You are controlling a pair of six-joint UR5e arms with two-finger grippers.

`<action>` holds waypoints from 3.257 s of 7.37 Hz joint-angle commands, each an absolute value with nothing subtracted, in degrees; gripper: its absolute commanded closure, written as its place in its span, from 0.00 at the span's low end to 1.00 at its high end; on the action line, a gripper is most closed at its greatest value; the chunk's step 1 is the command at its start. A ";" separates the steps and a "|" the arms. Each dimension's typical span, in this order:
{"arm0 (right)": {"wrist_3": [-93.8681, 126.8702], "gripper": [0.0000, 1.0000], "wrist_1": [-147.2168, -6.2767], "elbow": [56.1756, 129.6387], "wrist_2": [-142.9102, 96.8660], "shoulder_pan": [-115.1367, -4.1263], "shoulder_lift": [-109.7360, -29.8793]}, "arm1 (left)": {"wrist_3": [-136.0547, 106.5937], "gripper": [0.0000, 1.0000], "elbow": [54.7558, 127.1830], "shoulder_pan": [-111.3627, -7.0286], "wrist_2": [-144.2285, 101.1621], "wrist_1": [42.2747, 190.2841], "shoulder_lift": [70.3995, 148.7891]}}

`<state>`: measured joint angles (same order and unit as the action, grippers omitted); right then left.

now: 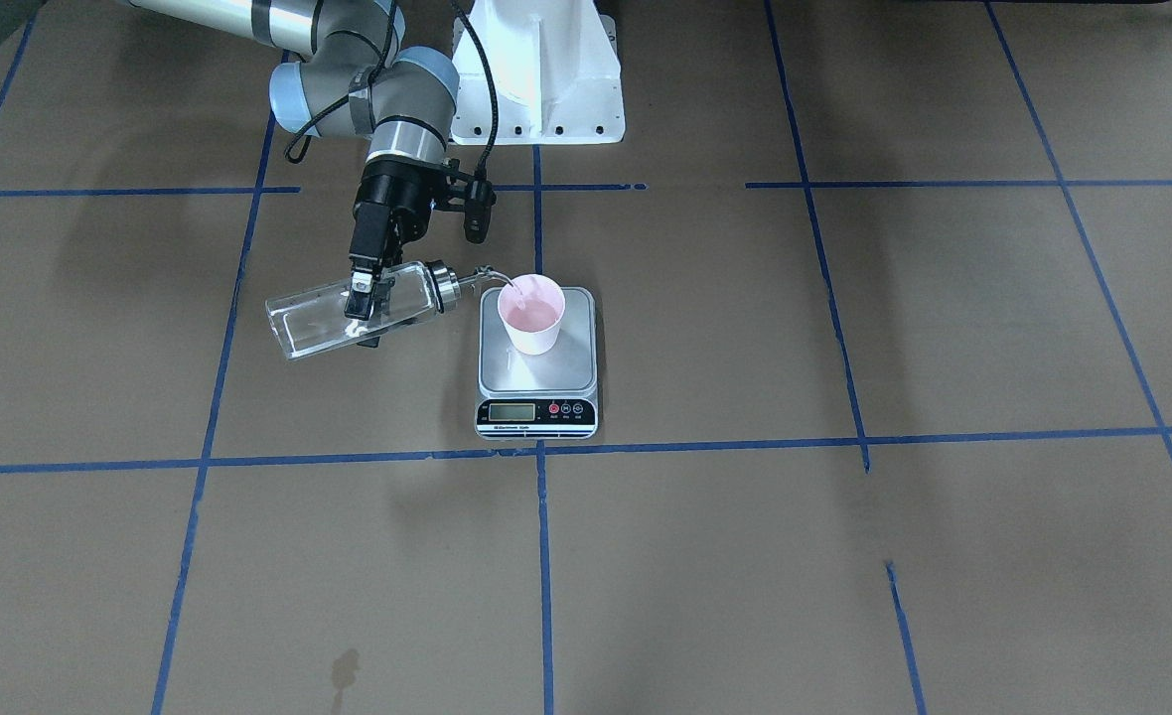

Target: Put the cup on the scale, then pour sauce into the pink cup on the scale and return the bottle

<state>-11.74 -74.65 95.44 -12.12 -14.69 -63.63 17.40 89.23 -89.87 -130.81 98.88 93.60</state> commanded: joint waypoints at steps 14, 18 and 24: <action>-12.83 1.00 -73.83 95.27 -11.16 -14.50 -62.67 | 17.40 0.00 89.03 -90.09 -130.87 98.79 94.13; -10.82 1.00 -73.65 95.36 -11.34 -14.50 -62.67 | 17.40 0.00 89.03 -90.09 -130.87 98.79 94.13; -0.91 1.00 -73.74 95.36 -12.74 -13.98 -62.67 | 17.40 0.00 89.12 -90.35 -130.87 98.79 94.57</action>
